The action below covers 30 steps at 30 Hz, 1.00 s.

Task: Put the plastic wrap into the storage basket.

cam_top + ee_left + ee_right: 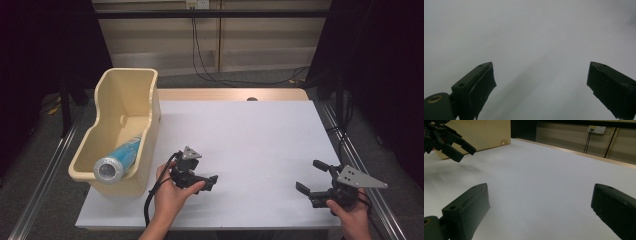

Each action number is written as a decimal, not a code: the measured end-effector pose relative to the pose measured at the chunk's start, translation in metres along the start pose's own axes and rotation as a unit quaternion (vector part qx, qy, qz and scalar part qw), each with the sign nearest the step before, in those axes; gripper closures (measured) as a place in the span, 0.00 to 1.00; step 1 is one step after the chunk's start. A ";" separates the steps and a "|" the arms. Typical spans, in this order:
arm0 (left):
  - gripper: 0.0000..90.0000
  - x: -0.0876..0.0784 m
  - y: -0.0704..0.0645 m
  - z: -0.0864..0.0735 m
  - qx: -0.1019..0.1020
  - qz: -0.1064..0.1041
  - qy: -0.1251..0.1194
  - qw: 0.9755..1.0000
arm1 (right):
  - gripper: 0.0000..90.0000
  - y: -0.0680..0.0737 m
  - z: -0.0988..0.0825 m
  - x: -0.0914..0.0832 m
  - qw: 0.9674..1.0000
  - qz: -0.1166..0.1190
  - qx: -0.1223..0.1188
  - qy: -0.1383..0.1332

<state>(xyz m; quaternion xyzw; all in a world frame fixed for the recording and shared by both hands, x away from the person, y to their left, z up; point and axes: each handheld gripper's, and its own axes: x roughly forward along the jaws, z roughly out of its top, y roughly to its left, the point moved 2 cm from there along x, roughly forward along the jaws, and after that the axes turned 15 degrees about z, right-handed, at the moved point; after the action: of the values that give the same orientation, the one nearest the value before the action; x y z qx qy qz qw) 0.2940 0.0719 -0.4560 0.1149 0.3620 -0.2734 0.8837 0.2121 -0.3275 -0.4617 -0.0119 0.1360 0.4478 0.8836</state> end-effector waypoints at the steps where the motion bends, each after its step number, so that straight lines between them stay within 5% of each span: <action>1: 0.08 0.000 0.000 -0.001 0.003 0.001 -0.007 1.000 | 0.01 0.000 0.000 0.000 1.000 0.000 0.000 0.001; 19: 0.08 -0.007 0.003 -0.010 0.009 0.025 -0.119 0.993 | 0.01 0.001 -0.001 0.002 1.000 0.001 -0.004 0.007; 30: 0.08 -0.008 0.007 -0.015 -0.011 0.028 -0.141 0.990 | 0.01 0.003 -0.001 0.003 1.000 0.002 -0.007 0.008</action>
<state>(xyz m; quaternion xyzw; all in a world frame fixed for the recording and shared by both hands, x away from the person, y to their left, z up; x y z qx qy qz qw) 0.2850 0.0870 -0.4610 0.0752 0.2339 -0.2580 0.9344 0.2112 -0.3236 -0.4628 -0.0208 0.1398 0.4507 0.8814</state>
